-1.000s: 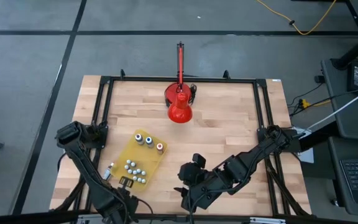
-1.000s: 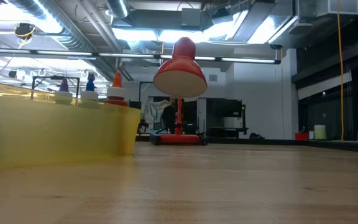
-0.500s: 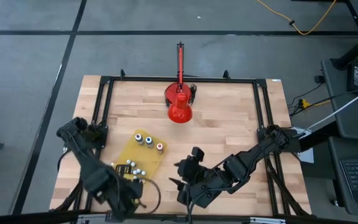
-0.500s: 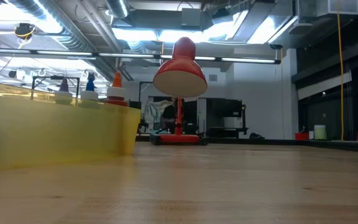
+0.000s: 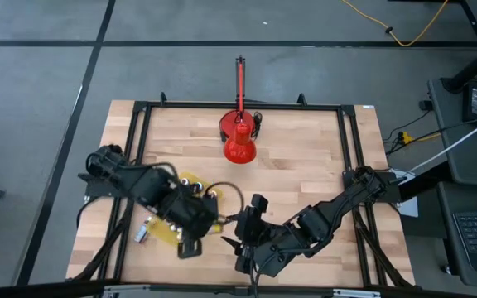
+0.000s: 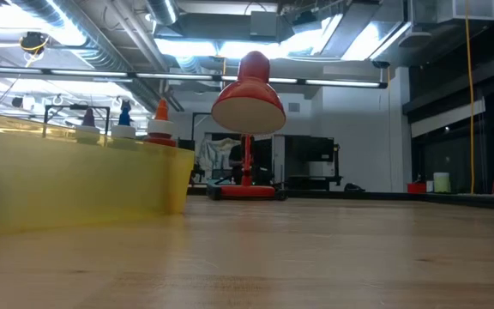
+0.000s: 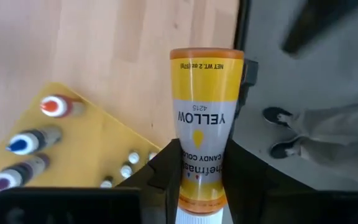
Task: Pick & Place food coloring
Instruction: Put the large yellow food coloring bottle into the yellow bin
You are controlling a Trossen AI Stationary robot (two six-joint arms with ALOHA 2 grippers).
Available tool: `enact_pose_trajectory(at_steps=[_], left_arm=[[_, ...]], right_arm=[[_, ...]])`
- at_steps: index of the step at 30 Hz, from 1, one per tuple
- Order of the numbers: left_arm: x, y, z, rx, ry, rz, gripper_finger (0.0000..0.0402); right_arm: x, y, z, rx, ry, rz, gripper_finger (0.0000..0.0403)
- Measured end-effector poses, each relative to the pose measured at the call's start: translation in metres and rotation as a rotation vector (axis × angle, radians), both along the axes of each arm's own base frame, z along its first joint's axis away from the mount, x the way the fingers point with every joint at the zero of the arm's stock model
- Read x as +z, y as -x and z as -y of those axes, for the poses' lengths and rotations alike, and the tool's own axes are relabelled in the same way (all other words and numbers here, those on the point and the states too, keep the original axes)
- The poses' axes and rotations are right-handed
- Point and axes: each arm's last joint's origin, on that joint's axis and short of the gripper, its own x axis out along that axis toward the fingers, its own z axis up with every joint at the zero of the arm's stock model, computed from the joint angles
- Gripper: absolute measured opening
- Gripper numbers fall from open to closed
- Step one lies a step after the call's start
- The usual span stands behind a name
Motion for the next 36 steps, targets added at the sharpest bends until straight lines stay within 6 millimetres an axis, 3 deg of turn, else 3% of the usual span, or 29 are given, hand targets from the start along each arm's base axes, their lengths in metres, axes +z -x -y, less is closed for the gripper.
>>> enact_pose_trajectory(at_steps=[5,16,27,36], left_arm=[[0.000,-0.008,-0.014,-0.035,0.028,-0.016,0.0093],[0.000,-0.010,-0.018,-0.132,0.103,-0.043,0.0093],[0.000,-0.012,-0.022,-0.142,0.088,-0.035,0.0093],[0.000,-0.010,-0.018,-0.162,0.092,-0.034,0.0093]], right_arm=[[-0.001,-0.001,0.000,0.046,-0.007,-0.025,0.0241],[0.002,-0.018,0.019,0.075,-0.069,-0.010,0.0241],[-0.018,-0.036,0.011,0.046,-0.094,0.012,0.0238],[-0.018,-0.037,0.007,0.055,-0.096,0.025,0.0149]])
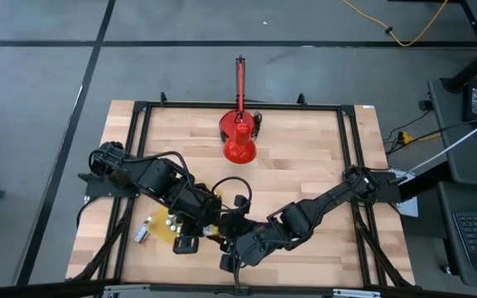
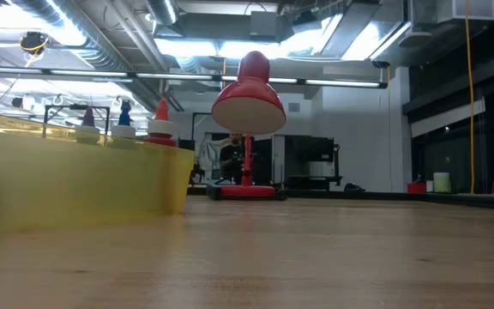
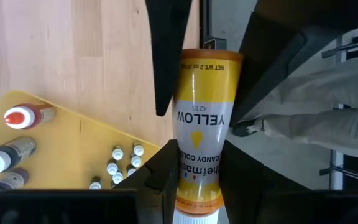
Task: Pick & Place food coloring
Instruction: Put the large yellow food coloring bottle into the yellow bin
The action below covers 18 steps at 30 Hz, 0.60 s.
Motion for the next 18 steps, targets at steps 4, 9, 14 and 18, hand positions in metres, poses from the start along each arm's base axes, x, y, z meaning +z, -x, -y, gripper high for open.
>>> enact_pose_trajectory(at_steps=[4,9,14,18], left_arm=[[0.000,0.000,0.000,0.005,0.005,-0.001,0.0093],[0.000,-0.002,-0.003,0.002,0.026,-0.009,0.0109],[0.002,-0.004,-0.011,0.037,0.049,-0.020,0.0144],[0.011,0.003,-0.023,0.071,0.041,0.014,0.0178]], right_arm=[[0.000,0.001,-0.002,0.002,-0.005,0.006,0.0144],[0.001,0.002,-0.004,-0.010,-0.026,0.012,0.0144],[0.000,0.007,-0.010,-0.066,0.006,0.026,0.0144],[-0.002,0.015,-0.016,-0.138,0.037,0.035,0.0144]])
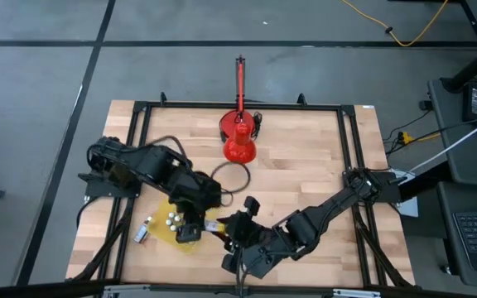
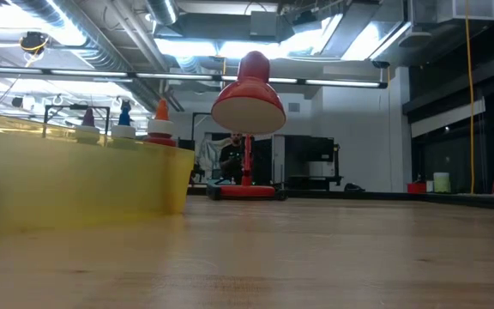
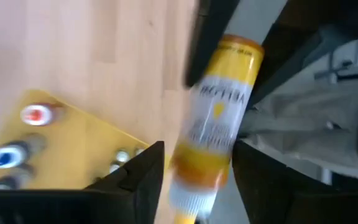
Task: Pick & Place food coloring
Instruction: Put the large yellow food coloring bottle into the yellow bin
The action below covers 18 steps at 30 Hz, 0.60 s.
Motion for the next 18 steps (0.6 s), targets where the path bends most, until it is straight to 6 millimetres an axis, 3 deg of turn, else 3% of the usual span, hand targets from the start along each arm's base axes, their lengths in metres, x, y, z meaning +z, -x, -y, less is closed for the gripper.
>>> enact_pose_trajectory(at_steps=[5,11,18], left_arm=[[0.026,0.027,-0.016,0.071,-0.089,0.130,0.0203],[0.064,0.071,-0.035,0.193,-0.166,0.374,0.0202],[0.093,0.109,-0.048,0.177,-0.187,0.589,0.0203]], right_arm=[[-0.001,0.009,-0.010,-0.053,0.022,0.020,0.0144],[0.002,0.018,-0.016,-0.213,0.072,0.124,0.0143],[0.012,0.010,-0.014,-0.250,0.106,0.208,0.0143]])
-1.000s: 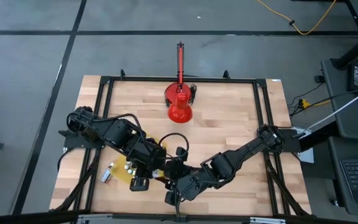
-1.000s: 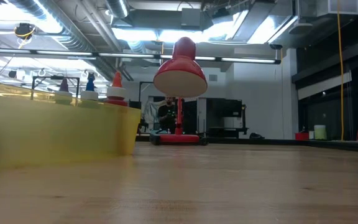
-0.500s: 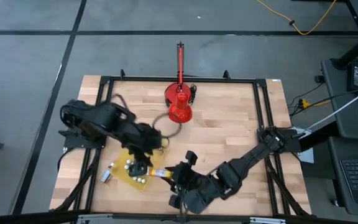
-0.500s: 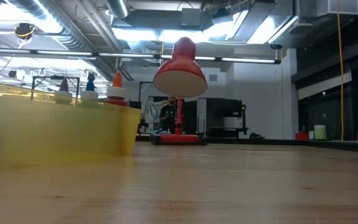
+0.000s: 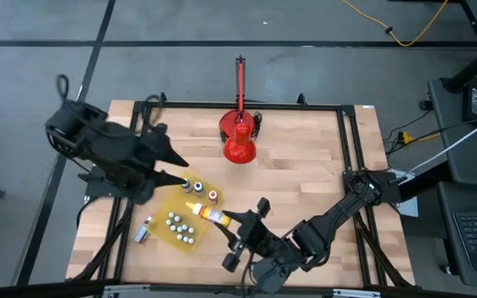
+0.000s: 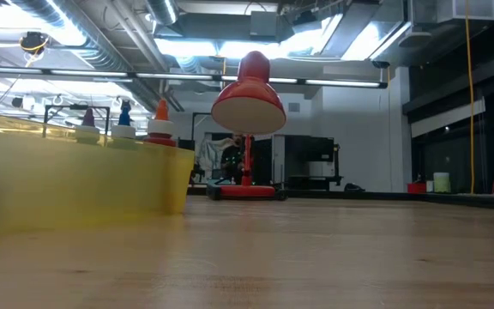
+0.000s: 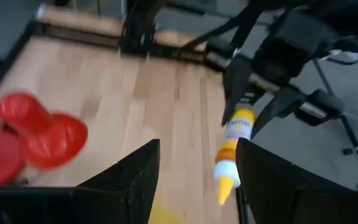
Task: Pick & Place food coloring
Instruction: Put the large yellow food coloring bottle into the yellow bin
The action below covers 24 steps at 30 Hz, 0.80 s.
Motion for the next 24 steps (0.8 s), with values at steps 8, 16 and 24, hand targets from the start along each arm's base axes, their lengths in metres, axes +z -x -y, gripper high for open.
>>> enact_pose_trajectory(at_steps=[8,16,24], left_arm=[[0.010,0.008,-0.001,-0.094,-0.129,0.105,0.0227],[0.010,0.009,0.001,-0.160,-0.115,0.101,0.0276],[0.008,0.010,0.002,-0.227,-0.084,0.068,0.0286]], right_arm=[[0.018,-0.017,0.011,0.009,0.086,0.074,0.0143],[0.026,-0.020,0.013,-0.001,0.130,0.104,0.0143],[0.039,-0.020,0.013,-0.018,0.176,0.158,0.0143]])
